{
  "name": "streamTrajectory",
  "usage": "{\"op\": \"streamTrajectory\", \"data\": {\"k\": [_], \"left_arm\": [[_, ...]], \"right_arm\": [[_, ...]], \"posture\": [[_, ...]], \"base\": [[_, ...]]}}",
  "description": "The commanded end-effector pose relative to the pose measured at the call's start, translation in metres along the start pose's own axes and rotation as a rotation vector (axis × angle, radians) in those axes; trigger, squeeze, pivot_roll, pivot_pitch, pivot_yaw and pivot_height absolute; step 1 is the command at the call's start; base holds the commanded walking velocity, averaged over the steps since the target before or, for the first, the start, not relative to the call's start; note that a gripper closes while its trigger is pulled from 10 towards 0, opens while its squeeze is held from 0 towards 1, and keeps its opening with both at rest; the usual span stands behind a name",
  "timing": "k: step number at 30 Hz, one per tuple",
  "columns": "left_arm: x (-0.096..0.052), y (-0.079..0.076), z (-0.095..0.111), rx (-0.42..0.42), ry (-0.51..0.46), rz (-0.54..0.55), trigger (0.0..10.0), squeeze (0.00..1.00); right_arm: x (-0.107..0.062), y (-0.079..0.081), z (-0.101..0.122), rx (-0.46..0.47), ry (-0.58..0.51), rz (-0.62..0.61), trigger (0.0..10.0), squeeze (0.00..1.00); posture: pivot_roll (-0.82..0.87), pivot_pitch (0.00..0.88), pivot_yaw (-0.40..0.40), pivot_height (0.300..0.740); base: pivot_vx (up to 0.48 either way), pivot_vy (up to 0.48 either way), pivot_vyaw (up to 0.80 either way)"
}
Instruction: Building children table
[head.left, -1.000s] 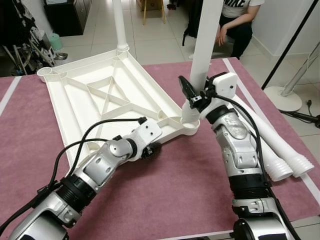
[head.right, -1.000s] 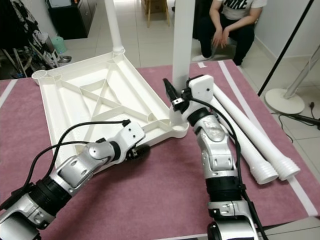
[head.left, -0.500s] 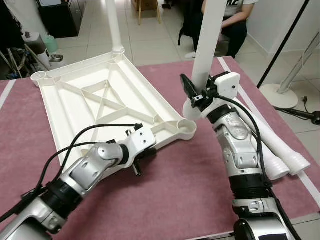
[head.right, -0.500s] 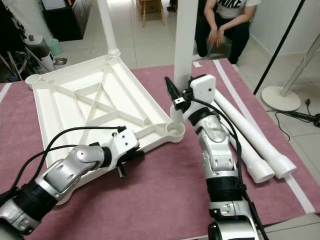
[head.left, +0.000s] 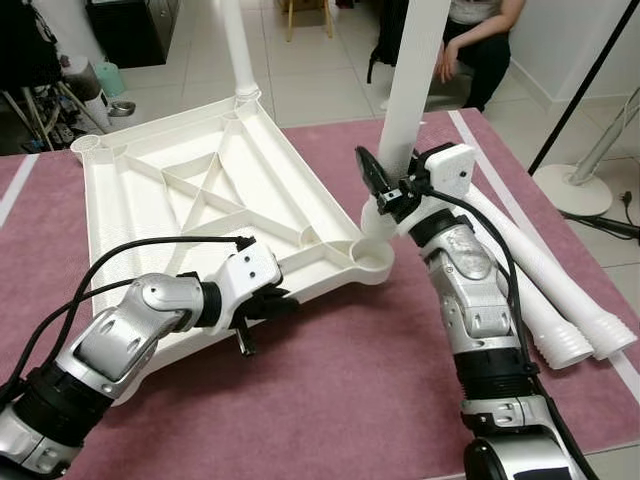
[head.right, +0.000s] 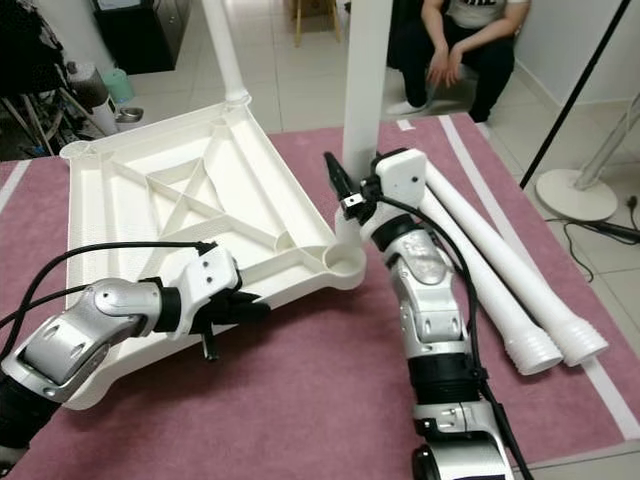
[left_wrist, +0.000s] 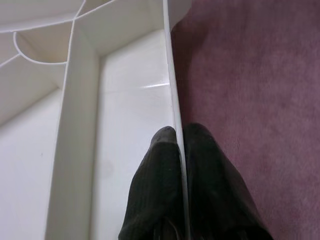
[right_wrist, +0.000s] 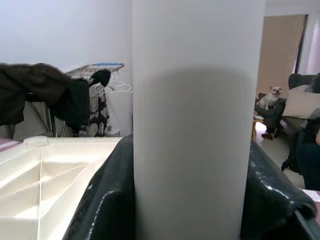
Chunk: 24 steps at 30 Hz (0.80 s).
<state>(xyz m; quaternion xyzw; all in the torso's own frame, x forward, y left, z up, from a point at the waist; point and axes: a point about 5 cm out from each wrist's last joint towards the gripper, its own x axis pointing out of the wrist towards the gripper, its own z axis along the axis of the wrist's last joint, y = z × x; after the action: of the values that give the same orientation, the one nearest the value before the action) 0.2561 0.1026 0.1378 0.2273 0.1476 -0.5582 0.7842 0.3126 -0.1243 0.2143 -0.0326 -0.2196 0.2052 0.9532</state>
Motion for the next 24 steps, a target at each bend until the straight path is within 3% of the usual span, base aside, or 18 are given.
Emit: {"op": "streamTrajectory", "data": {"k": [1,9,17,24], "left_arm": [[0.004,-0.002,-0.002,0.063,0.014,0.042,10.0,0.0],[0.032,-0.023,-0.025,-0.015,0.095,0.013,10.0,0.0],[0.036,-0.013,-0.028,-0.029,0.126,0.051,10.0,0.0],[0.036,-0.006,-0.027,-0.037,0.119,0.065,10.0,0.0]], "right_arm": [[0.004,0.013,0.007,0.019,-0.035,0.04,10.0,0.0],[-0.005,0.036,0.0,0.087,-0.022,0.065,10.0,0.0],[-0.024,0.04,-0.013,0.14,0.036,0.056,10.0,0.0],[-0.039,0.039,-0.016,0.079,0.071,0.057,10.0,0.0]], "posture": [[0.02,0.0,0.1,0.74],[0.01,0.0,0.095,0.74],[0.01,0.0,0.112,0.74],[-0.01,0.0,0.13,0.74]], "base": [[0.0,0.0,0.0],[0.0,0.0,0.0],[0.0,0.0,0.0],[0.0,0.0,0.0]]}}
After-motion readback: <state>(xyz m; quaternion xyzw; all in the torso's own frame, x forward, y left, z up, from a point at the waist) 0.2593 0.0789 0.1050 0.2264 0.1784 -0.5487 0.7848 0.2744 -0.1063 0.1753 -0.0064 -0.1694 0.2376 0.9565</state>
